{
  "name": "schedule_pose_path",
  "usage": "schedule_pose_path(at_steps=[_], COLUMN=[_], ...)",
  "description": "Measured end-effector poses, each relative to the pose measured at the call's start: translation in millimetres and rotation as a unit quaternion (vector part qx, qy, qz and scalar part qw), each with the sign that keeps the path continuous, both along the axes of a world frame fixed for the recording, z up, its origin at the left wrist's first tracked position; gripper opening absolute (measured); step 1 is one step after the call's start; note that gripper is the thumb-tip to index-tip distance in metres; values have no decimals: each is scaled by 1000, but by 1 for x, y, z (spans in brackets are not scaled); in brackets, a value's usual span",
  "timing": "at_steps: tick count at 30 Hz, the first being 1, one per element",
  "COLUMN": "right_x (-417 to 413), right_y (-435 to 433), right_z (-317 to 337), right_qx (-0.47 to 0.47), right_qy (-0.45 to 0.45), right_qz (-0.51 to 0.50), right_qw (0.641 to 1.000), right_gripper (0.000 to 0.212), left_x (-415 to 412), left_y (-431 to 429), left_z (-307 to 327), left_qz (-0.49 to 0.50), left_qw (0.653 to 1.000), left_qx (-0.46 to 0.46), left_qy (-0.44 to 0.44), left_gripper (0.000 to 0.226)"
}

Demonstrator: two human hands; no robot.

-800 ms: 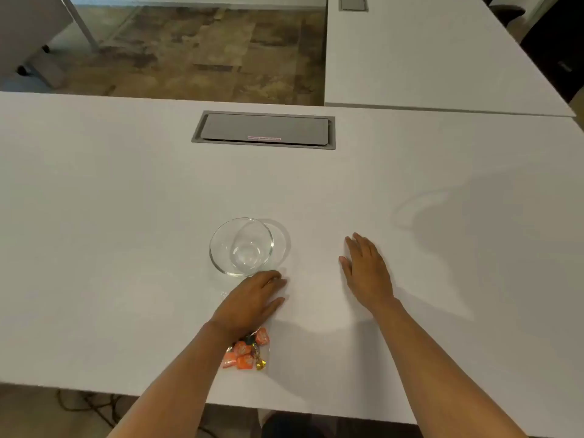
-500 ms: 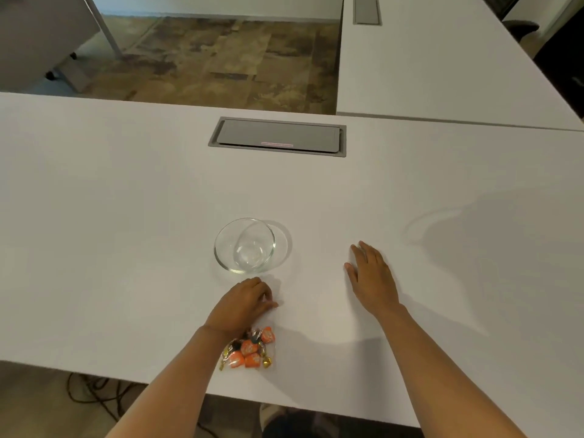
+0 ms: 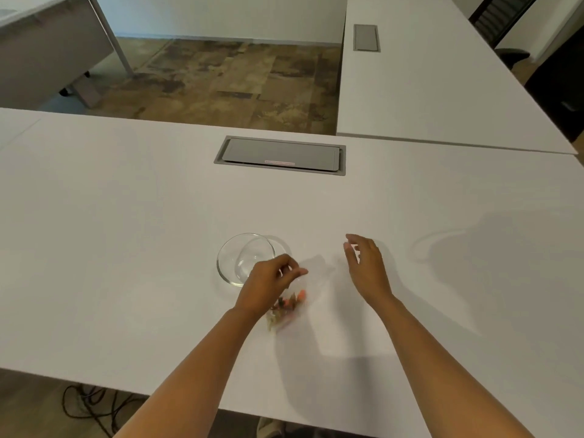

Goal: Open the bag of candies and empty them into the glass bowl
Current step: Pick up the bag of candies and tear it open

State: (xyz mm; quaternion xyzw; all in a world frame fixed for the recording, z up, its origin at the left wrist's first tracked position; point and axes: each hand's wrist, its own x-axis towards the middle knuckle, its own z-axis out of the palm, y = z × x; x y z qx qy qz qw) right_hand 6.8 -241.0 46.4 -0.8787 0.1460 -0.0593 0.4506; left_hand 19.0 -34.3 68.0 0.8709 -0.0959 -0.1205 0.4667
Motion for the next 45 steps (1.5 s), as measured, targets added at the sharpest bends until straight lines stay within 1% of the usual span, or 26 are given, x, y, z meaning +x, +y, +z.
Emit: schedule_pose_path(at_steps=[3, 5, 7, 10, 12, 14, 16, 18, 22, 25, 28, 30, 34, 38, 42, 45], right_x=[15, 23, 29, 35, 37, 39, 41, 42, 45, 44, 43, 43, 45, 46, 45, 45], right_y=[13, 24, 34, 46, 51, 53, 53, 54, 57, 60, 61, 61, 59, 61, 61, 62], right_z=[26, 42, 56, 69, 74, 76, 76, 76, 76, 80, 85, 88, 93, 95, 96, 97], right_qx=[75, 110, 141, 139, 123, 109, 82, 45, -22, -41, -17, 6, 31, 42, 86, 95], right_qy=[-31, -48, -50, -32, -22, -17, -10, -2, -8, -16, -9, -3, 9, 17, 41, 52], right_qz=[0, 15, 33, 62, 74, 83, 96, 101, 81, 82, 80, 62, 11, -13, 9, 20], right_qw=[997, 993, 988, 988, 989, 990, 992, 994, 996, 996, 997, 998, 999, 999, 995, 994], right_gripper=[24, 19, 13, 8, 11, 19, 28, 32, 27, 26, 30, 30, 22, 20, 25, 30], left_x=[15, 26, 36, 47, 52, 56, 60, 63, 65, 64, 63, 63, 61, 58, 57, 58], left_y=[-16, -25, -29, -32, -33, -34, -34, -33, -34, -35, -36, -36, -38, -39, -36, -36], left_z=[19, 31, 40, 51, 57, 61, 65, 68, 76, 80, 84, 86, 89, 90, 91, 93], left_qz=[85, 139, 173, 197, 202, 207, 208, 201, 217, 243, 258, 258, 251, 255, 263, 270], left_qw=[994, 986, 979, 971, 965, 959, 959, 961, 954, 948, 947, 948, 950, 951, 949, 949], left_qx=[-71, -90, -104, -134, -164, -181, -171, -157, -160, -165, -157, -155, -152, -142, -141, -130], left_qy=[-14, -27, -30, -1, 35, 66, 87, 106, 128, 122, 107, 105, 105, 99, 103, 103], left_gripper=[18, 19, 21, 24, 21, 20, 23, 27, 33, 33, 28, 23, 20, 19, 18, 17])
